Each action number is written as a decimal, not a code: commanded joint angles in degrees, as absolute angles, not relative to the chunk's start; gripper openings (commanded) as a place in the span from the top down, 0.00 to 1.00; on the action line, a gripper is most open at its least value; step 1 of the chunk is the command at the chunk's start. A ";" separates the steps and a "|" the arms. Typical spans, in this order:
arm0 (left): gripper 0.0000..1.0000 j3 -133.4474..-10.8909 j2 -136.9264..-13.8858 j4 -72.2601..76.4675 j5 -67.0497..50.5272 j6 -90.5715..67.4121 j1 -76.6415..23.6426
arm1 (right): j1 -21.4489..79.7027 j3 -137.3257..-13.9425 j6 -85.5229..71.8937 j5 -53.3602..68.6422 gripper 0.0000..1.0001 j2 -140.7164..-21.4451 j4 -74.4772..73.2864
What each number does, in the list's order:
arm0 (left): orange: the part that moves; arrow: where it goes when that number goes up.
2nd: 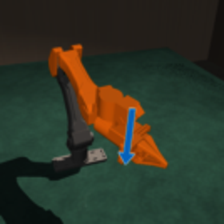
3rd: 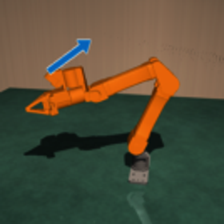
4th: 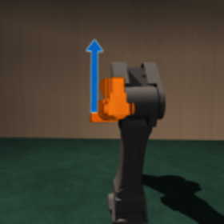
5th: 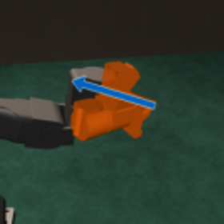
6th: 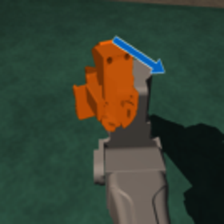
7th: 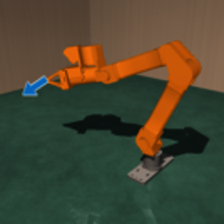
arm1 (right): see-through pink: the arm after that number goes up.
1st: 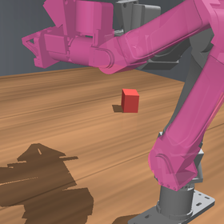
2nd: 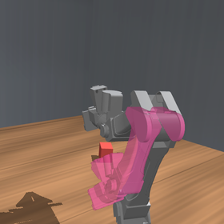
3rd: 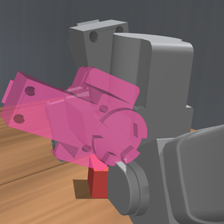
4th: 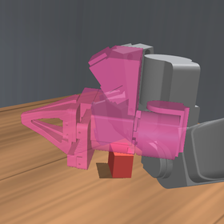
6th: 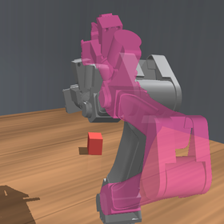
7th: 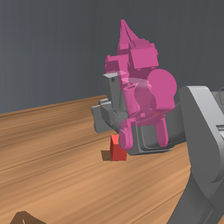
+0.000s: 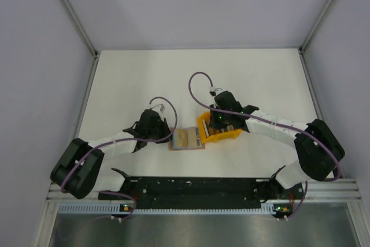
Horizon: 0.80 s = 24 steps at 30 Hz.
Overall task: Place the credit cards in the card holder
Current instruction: Pick up the credit card from the storage box.
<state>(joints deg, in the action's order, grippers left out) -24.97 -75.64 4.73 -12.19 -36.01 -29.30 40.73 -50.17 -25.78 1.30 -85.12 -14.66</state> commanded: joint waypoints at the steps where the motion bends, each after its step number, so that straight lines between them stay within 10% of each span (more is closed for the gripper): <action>1: 1.00 -25.93 -76.38 5.71 -12.04 -35.07 -29.27 | 40.34 -50.97 -25.75 0.26 0.93 -84.98 -14.24; 10: 1.00 -25.93 -76.38 5.71 -12.13 -35.16 -29.18 | 40.34 -52.29 -25.05 1.67 0.86 -88.77 -14.41; 24: 1.00 -26.54 -76.20 5.36 -12.48 -35.07 -29.27 | 40.34 -51.33 -24.43 -3.42 1.00 -78.76 -14.76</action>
<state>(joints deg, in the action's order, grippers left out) -25.06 -75.66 4.69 -12.19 -36.01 -29.30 40.71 -50.33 -25.52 0.21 -84.99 -15.94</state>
